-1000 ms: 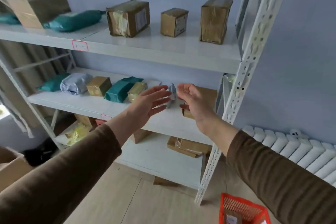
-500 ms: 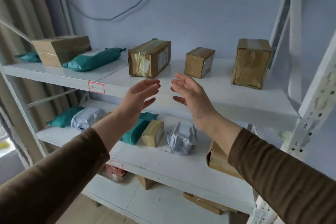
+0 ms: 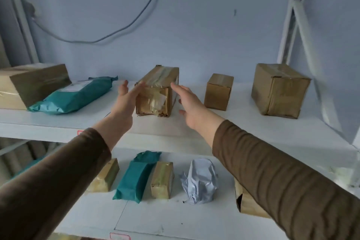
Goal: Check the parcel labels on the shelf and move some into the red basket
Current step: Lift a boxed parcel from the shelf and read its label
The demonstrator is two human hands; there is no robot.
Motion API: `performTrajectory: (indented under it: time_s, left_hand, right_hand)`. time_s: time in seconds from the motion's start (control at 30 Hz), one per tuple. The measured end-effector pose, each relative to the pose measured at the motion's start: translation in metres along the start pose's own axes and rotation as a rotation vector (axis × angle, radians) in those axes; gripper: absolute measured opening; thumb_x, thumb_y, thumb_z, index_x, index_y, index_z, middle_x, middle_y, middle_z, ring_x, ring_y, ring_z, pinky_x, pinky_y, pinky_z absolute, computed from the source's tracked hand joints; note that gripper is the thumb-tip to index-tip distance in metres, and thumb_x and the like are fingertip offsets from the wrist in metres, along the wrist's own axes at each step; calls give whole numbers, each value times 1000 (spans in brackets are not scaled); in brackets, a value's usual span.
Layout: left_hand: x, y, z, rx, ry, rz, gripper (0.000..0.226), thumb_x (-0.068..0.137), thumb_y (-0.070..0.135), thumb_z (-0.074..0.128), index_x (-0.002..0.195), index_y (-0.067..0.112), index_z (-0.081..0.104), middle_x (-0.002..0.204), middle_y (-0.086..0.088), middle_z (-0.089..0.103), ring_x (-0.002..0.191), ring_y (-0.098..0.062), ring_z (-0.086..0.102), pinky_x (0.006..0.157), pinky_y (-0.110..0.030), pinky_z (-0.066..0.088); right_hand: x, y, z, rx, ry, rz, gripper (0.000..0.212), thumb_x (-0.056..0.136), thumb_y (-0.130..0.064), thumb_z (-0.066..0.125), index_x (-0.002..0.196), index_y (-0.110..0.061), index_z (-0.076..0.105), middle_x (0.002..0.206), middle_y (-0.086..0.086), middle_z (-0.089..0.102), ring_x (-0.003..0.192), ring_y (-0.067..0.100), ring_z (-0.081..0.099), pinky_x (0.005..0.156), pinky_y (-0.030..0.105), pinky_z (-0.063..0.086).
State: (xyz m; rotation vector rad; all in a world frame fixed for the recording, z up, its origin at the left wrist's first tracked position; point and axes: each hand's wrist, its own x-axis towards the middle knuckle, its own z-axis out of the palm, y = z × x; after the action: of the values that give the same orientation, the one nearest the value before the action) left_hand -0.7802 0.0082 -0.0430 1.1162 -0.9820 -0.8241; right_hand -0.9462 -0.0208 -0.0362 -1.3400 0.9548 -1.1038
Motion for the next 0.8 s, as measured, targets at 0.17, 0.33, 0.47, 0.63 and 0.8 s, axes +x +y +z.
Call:
performTrajectory:
  time_s: [0.17,0.33,0.47,0.63,0.8]
  left_hand:
    - [44,-5,-16,4,-201,-146,45,97,65,55,118,27,69,117,1,75,103,-15,71,80,-31,52]
    - [47,-5,-20,-46,-227,-154,35,99,50,57,114,21,68,97,-1,74,84,-17,69,71,-33,52]
    - [35,-10,-28,-92,-277,-56,53,93,50,59,135,18,59,117,-9,70,95,-19,67,73,-33,51]
    - [-10,-6,-19,-103,-362,88,46,103,45,54,140,19,46,116,3,66,99,-10,65,72,-27,53]
    - [-67,8,-5,-198,-379,132,61,99,61,49,136,13,59,123,6,66,107,-5,64,95,-32,51]
  right_hand:
    - [21,-1,33,29,113,83,71,96,-64,55,154,-26,41,150,-4,46,138,18,41,115,38,31]
    - [27,5,52,79,193,84,70,88,-70,60,144,-28,55,141,-2,61,130,21,55,117,43,39]
    - [12,8,51,104,220,9,62,88,-63,65,141,-35,49,128,-9,59,125,17,53,115,46,40]
    - [-33,8,36,214,270,-134,46,95,-46,64,136,-30,51,114,-3,70,96,17,67,88,41,54]
    - [-98,14,-5,438,247,-123,48,95,-50,54,130,-19,66,129,11,72,112,26,65,92,43,49]
